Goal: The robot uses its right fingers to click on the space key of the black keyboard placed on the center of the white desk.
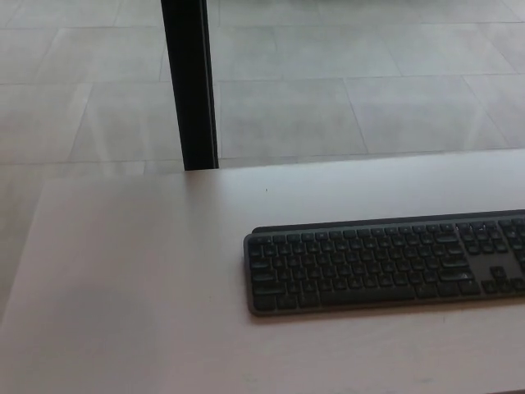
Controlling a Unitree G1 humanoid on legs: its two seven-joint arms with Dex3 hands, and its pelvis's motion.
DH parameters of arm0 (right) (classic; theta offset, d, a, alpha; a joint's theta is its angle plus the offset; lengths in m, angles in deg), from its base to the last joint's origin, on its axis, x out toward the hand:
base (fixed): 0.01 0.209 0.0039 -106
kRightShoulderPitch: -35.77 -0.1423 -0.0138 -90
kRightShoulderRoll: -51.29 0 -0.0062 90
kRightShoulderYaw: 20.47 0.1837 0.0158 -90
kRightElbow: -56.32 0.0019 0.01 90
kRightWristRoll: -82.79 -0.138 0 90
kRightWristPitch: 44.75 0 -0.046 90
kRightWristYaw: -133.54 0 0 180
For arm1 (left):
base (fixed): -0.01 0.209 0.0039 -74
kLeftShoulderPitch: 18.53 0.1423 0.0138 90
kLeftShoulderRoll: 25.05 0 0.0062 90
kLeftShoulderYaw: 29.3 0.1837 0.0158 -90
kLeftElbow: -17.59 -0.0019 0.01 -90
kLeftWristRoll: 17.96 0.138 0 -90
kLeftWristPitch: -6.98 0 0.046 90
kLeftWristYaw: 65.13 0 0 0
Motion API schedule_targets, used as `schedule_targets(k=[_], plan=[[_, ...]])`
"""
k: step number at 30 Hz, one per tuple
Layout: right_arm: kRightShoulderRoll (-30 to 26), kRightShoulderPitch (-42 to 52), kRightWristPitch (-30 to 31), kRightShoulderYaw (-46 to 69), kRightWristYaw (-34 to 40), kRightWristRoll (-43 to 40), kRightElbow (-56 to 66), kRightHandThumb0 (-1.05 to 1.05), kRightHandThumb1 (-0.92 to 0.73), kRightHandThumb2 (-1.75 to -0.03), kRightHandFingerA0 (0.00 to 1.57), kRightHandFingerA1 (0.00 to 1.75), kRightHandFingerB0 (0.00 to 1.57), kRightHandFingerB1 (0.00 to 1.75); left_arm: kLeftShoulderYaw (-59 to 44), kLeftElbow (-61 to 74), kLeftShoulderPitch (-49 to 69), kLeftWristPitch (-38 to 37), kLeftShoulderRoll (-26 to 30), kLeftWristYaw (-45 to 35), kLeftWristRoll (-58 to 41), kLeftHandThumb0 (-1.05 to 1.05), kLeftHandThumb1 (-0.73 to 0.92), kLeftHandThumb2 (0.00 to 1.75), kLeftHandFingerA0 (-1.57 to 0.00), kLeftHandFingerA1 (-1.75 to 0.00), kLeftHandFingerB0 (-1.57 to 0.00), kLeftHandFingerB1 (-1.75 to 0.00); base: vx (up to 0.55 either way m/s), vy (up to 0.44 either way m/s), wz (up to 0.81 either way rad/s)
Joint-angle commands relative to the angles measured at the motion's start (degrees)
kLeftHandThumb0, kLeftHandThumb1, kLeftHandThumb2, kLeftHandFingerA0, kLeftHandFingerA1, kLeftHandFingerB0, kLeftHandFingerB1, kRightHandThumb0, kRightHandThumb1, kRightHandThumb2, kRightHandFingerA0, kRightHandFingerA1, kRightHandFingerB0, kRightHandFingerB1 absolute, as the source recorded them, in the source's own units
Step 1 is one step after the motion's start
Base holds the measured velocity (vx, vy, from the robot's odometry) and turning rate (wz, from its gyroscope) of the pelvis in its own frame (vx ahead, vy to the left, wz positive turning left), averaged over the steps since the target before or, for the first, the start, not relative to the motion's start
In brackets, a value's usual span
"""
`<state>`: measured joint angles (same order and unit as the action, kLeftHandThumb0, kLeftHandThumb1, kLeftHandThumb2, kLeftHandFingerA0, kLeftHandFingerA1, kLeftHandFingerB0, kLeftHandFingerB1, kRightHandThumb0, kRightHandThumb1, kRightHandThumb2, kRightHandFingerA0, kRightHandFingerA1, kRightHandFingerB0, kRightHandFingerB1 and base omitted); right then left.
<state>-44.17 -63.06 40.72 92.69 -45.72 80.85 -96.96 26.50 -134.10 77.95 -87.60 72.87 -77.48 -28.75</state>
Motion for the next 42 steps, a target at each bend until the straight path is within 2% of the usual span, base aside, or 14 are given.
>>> schedule_targets(k=[1,2,13,22,23,27,31,32,35,38,39,40,41,42], plan=[[-2.7,-1.76,-3.78,5.0,0.65,-5.43,-3.25,-0.43,-0.5,-0.91,0.79,0.86,0.49,0.61,-5.77,-3.6,-1.24,-1.21,2.73,-5.7,-7.73,-0.51,0.72,0.6,-0.48,-0.53,-0.3,-0.41,0.0,0.0,0.0],[-2.79,-1.82,-3.96,5.31,0.53,-5.4,-3.56,-0.41,-0.65,-0.58,0.81,0.85,0.57,0.47,-6.05,-3.84,-1.38,-1.08,2.75,-6.14,-7.76,-0.51,0.73,0.61,-0.46,-0.53,-0.3,-0.42,0.0,0.0,0.0],[-8.19,-6.52,-2.95,8.97,11.84,-6.35,-5.4,-0.43,-0.64,-0.59,0.93,0.84,0.71,0.5,-7.45,-5.63,-1.54,-0.96,2.81,-5.8,-9.26,-0.49,0.72,0.6,-0.5,-0.56,-0.32,-0.43,0.0,0.0,0.0],[-8.2,-2.85,1.59,2.14,8.95,-1.96,-8.66,-0.44,-0.62,-0.6,0.87,0.78,0.66,0.52,-7.06,-6.48,-2.17,-0.78,3.26,-6.28,-10.16,-0.48,0.73,0.61,-0.48,-0.55,-0.29,-0.42,0.0,0.0,0.0],[-7.98,-2.65,2.15,1.97,8.38,-2.61,-8.95,-0.42,-0.64,-0.59,0.85,0.92,0.68,0.61,-6.88,-6.34,-2.11,-0.98,3.28,-6.21,-10.05,-0.49,0.72,0.6,-0.49,-0.55,-0.32,-0.42,0.0,0.0,0.0],[-7.83,-0.92,4.61,2.13,6.36,-4.95,-8.19,-0.39,-0.65,-0.59,0.83,0.99,0.66,0.61,-6.6,-6.19,-2.42,-0.9,3.5,-5.35,-9.98,-0.5,0.71,0.6,-0.52,-0.56,-0.33,-0.43,0.0,0.0,0.0],[-10.45,-3.39,6.7,3.13,9.04,-5.66,-7.62,-0.48,-0.65,-0.59,0.84,0.85,0.75,0.58,-6.69,-5.29,-2.12,-0.98,3.63,-6.44,-10.43,-0.51,0.71,0.6,-0.52,-0.56,-0.29,-0.42,0.0,0.0,0.0],[-11.45,-5.63,5.93,5.86,8.79,-8.33,-7.06,-0.42,-0.64,-0.59,0.94,0.9,0.73,0.55,-6.67,-5.31,-2.1,-1.0,3.79,-6.79,-10.46,-0.52,0.72,0.6,-0.52,-0.56,-0.28,-0.41,0.0,0.0,0.0],[-13.45,-10.1,3.77,8.21,8.05,-9.44,-5.07,-0.41,-0.64,-0.59,0.92,0.83,0.68,0.51,-6.47,-5.19,-2.16,-0.65,3.95,-6.95,-10.48,-0.51,0.72,0.6,-0.53,-0.56,-0.29,-0.41,0.0,0.0,0.0],[-16.14,-16.06,2.87,6.73,7.97,-7.55,-1.54,-0.51,-0.69,-0.6,0.89,0.9,0.58,0.56,-6.41,-5.1,-2.03,-0.9,3.73,-7.05,-10.69,-0.51,0.71,0.61,-0.53,-0.56,-0.3,-0.42,0.0,0.0,0.0],[-16.6,-17.9,2.76,6.46,7.86,-7.44,-1.01,-0.62,-0.74,-0.69,0.78,1.19,0.46,0.83,-6.42,-5.0,-1.96,-0.83,3.65,-6.86,-10.78,-0.51,0.71,0.6,-0.54,-0.56,-0.31,-0.42,0.0,0.0,0.0],[-17.28,-20.64,2.52,6.05,7.69,-7.27,-0.26,-0.62,-0.74,-0.69,0.78,1.19,0.46,0.83,-6.45,-4.84,-1.86,-0.72,3.53,-6.58,-10.89,-0.51,0.71,0.6,-0.54,-0.56,-0.31,-0.42,0.0,0.0,0.0],[-17.54,-22.8,3.36,5.89,7.61,-7.55,1.57,-0.72,-0.73,-0.73,0.72,1.31,0.43,0.98,-6.71,-5.2,-2.09,-0.32,3.6,-6.31,-11.23,-0.5,0.71,0.6,-0.53,-0.56,-0.31,-0.42,0.0,0.0,0.0],[-17.46,-24.3,2.29,4.27,10.39,-5.48,3.46,-0.81,-0.75,-0.69,0.82,1.36,0.48,1.02,-6.44,-5.24,-2.12,-0.57,3.64,-6.39,-11.04,-0.51,0.72,0.6,-0.54,-0.57,-0.31,-0.42,0.0,0.0,0.0]])
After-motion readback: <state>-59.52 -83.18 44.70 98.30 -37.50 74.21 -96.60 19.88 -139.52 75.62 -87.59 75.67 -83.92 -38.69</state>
